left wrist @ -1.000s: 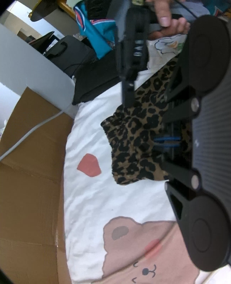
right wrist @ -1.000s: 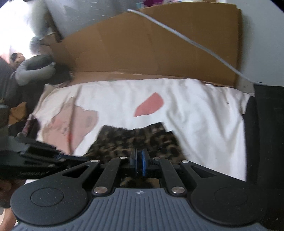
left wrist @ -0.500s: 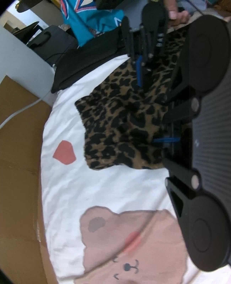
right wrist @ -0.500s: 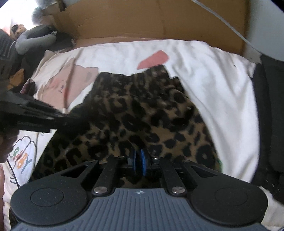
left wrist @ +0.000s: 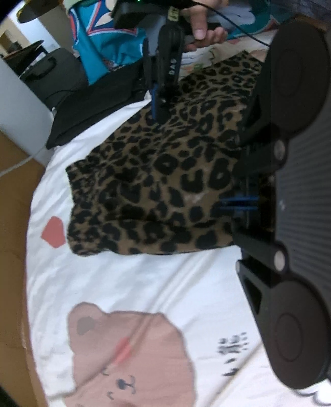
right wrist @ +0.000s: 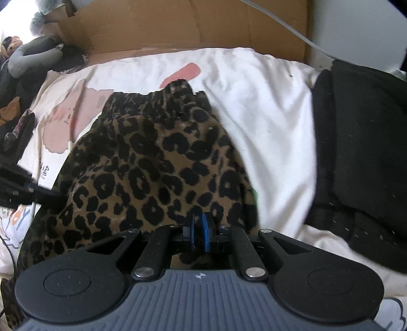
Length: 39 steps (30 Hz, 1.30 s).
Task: Fold clothes
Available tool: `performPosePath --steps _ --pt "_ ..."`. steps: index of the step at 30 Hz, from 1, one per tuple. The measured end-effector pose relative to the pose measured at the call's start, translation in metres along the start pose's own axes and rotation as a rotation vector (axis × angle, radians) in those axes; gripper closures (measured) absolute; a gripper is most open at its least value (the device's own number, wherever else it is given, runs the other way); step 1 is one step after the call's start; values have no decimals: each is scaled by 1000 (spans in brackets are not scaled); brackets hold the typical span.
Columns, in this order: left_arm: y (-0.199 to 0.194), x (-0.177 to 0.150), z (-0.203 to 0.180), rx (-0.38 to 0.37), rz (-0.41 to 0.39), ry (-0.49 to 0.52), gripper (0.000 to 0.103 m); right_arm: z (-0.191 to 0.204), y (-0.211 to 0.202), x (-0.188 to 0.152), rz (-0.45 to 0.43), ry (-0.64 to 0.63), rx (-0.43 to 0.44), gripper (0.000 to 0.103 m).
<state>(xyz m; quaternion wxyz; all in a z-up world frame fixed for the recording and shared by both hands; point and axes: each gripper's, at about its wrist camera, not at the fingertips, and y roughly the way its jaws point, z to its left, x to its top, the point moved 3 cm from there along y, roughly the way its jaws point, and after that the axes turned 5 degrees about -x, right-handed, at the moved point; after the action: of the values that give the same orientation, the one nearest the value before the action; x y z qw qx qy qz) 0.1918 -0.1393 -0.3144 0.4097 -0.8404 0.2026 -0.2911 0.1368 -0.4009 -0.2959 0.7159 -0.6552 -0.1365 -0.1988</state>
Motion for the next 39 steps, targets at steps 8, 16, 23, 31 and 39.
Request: performPosePath --steps 8,16,23,31,39 --pt "-3 -14 -30 -31 15 37 93 30 -32 -10 -9 1 124 73" --pt "-4 -46 -47 44 42 120 60 54 -30 -41 63 -167 102 56" --pt "-20 -61 -44 65 28 94 51 24 -36 -54 99 -170 37 55" --pt "-56 -59 -25 98 18 43 51 14 -45 -73 128 -213 -13 51" --pt "-91 -81 -16 119 4 -28 50 -4 -60 -86 158 -217 -103 51"
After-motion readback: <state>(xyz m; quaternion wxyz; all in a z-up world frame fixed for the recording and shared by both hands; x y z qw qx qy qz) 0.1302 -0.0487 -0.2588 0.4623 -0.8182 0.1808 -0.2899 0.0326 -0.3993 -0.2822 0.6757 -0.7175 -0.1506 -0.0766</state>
